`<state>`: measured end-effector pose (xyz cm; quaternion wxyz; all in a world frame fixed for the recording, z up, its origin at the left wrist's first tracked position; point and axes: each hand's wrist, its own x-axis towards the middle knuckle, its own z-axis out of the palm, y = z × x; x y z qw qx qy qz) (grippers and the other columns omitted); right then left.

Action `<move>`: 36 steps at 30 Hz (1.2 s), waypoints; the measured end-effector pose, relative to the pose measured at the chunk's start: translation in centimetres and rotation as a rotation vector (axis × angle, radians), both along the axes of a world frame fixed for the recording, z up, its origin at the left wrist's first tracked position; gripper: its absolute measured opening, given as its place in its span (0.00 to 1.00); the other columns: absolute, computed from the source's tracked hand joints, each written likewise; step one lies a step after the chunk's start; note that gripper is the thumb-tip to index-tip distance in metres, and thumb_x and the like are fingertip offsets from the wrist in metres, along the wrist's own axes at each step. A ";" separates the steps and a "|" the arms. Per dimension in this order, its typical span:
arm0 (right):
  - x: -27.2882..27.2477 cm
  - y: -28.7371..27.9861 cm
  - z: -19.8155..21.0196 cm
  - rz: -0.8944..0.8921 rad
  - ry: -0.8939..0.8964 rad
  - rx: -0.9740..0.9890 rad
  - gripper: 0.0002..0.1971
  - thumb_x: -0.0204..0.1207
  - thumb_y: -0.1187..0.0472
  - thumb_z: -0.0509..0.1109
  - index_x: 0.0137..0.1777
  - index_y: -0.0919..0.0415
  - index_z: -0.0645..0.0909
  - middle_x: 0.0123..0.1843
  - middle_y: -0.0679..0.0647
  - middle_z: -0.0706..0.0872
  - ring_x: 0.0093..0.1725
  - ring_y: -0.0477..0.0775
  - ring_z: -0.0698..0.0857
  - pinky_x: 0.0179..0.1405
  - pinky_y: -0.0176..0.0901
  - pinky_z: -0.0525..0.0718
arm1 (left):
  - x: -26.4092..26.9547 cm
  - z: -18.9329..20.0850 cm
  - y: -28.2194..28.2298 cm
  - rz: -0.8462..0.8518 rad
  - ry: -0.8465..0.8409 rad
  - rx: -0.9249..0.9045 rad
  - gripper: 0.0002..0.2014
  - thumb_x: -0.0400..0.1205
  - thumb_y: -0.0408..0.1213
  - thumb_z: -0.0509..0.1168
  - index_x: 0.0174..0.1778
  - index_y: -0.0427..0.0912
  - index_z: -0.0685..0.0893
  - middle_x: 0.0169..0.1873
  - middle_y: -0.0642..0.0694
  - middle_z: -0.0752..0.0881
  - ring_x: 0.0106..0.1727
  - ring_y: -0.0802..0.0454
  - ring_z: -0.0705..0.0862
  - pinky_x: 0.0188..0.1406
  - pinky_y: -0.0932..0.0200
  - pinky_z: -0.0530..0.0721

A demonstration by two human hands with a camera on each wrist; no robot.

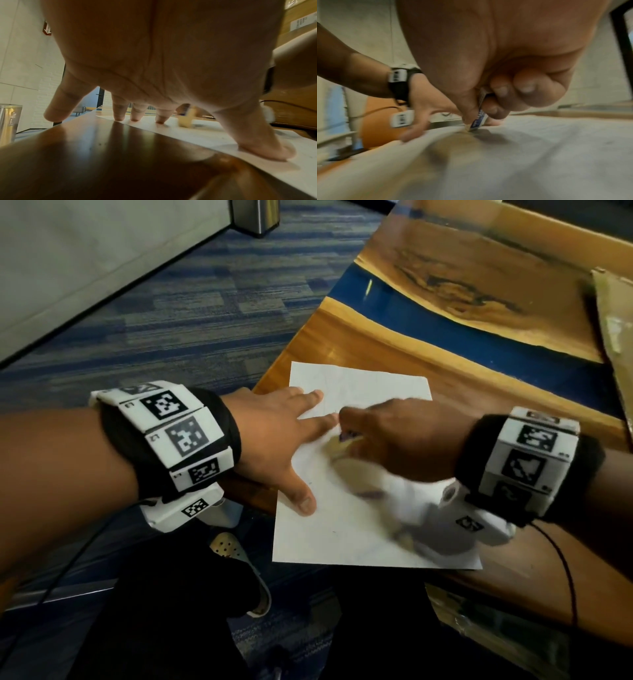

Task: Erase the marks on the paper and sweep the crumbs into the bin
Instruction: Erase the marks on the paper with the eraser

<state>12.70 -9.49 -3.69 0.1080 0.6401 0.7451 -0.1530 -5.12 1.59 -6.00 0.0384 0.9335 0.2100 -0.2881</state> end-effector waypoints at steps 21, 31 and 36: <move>0.8 -1.7 -0.2 0.061 0.048 -0.101 0.10 0.87 0.45 0.60 0.63 0.45 0.73 0.57 0.45 0.84 0.50 0.53 0.82 0.49 0.50 0.81 | 0.5 0.4 -0.2 0.023 0.011 -0.016 0.65 0.58 0.86 0.62 0.84 0.70 0.32 0.88 0.51 0.31 0.89 0.45 0.36 0.81 0.32 0.59; 2.6 -2.0 0.5 -0.001 -0.066 -0.059 0.08 0.87 0.45 0.59 0.62 0.42 0.72 0.55 0.44 0.83 0.47 0.51 0.81 0.47 0.51 0.83 | 0.8 0.6 -0.3 0.021 0.025 -0.015 0.65 0.58 0.85 0.63 0.83 0.72 0.31 0.88 0.51 0.32 0.88 0.45 0.36 0.82 0.33 0.58; 2.1 -2.5 0.5 0.001 -0.067 -0.015 0.09 0.87 0.43 0.58 0.61 0.42 0.72 0.54 0.42 0.81 0.46 0.52 0.80 0.43 0.47 0.79 | 0.7 0.5 -0.5 0.024 0.025 -0.006 0.64 0.59 0.85 0.64 0.83 0.72 0.32 0.88 0.51 0.33 0.88 0.45 0.37 0.81 0.33 0.60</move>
